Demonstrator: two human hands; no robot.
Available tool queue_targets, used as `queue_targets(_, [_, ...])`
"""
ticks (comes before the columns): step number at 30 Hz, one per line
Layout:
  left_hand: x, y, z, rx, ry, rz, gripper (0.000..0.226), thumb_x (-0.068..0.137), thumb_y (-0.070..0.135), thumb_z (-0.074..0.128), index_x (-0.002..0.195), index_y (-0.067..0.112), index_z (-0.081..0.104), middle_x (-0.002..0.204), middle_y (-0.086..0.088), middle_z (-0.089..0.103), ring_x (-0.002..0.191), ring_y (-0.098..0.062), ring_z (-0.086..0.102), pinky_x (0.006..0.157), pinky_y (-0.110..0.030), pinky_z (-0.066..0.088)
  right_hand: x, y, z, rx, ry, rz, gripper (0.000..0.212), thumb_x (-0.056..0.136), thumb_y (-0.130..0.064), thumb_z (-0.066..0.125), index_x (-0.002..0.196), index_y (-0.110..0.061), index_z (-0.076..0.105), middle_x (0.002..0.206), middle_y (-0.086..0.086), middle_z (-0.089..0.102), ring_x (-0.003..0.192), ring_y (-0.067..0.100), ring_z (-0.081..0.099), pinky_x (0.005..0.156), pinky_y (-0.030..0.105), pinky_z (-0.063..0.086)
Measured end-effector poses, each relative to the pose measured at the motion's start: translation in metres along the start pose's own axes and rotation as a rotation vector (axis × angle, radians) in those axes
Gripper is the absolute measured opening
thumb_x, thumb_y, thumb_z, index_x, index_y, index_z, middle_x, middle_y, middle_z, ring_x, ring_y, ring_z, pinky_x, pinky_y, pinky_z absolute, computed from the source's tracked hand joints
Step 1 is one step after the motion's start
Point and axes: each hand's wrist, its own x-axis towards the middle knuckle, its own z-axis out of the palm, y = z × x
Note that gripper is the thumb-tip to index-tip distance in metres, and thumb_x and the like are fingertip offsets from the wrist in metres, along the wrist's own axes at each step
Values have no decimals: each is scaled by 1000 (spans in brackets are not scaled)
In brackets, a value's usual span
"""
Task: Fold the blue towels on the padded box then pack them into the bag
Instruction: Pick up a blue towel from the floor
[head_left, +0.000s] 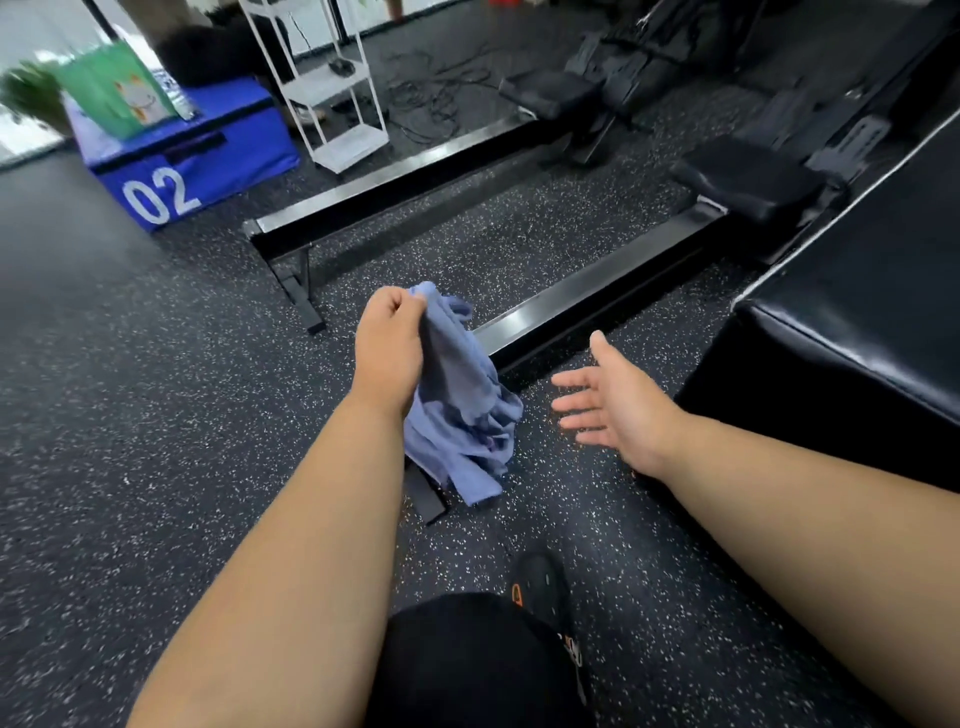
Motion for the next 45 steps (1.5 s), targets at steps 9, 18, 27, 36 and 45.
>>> queue_targets(9, [-57, 117, -26, -10, -39, 163, 25, 102, 34, 56, 79, 30, 49, 82, 8, 47, 77, -10, 41, 70, -32, 37, -87, -17, -18, 67, 16, -76, 80, 99, -81, 22, 126, -24, 71, 120, 9, 74, 109, 28, 71, 103, 48, 54])
queue_targets(18, [-122, 186, -28, -362, -184, 124, 21, 98, 19, 58, 79, 27, 54, 72, 10, 48, 65, -6, 46, 63, -29, 34, -147, -16, -30, 81, -8, -118, 77, 100, -79, 22, 132, -26, 68, 121, 8, 73, 111, 29, 70, 103, 47, 53])
queue_targets(27, [-182, 209, -16, -576, -476, -122, 25, 95, 22, 55, 105, 6, 72, 103, -19, 66, 94, -30, 63, 88, -41, 50, -180, -4, -37, 92, 21, -215, 66, 97, -79, 40, 147, -38, 53, 139, -3, 64, 107, 25, 73, 87, 42, 60])
queue_targets(36, [-213, 230, -27, -618, -504, -104, 37, 99, 17, 41, 100, 2, 74, 101, -18, 73, 95, -29, 68, 93, -39, 52, -217, 16, -58, 100, 65, -102, 76, 92, -86, 35, 125, -26, 67, 105, 4, 75, 80, 20, 62, 66, 31, 45])
queue_targets(45, [-246, 247, -37, -609, -493, -68, 30, 94, 18, 47, 108, 2, 68, 97, -14, 62, 84, -24, 63, 80, -33, 53, -258, 15, -68, 258, 45, -239, 24, 103, -14, 58, 123, -24, 68, 83, -8, 72, 70, 10, 51, 65, 27, 37])
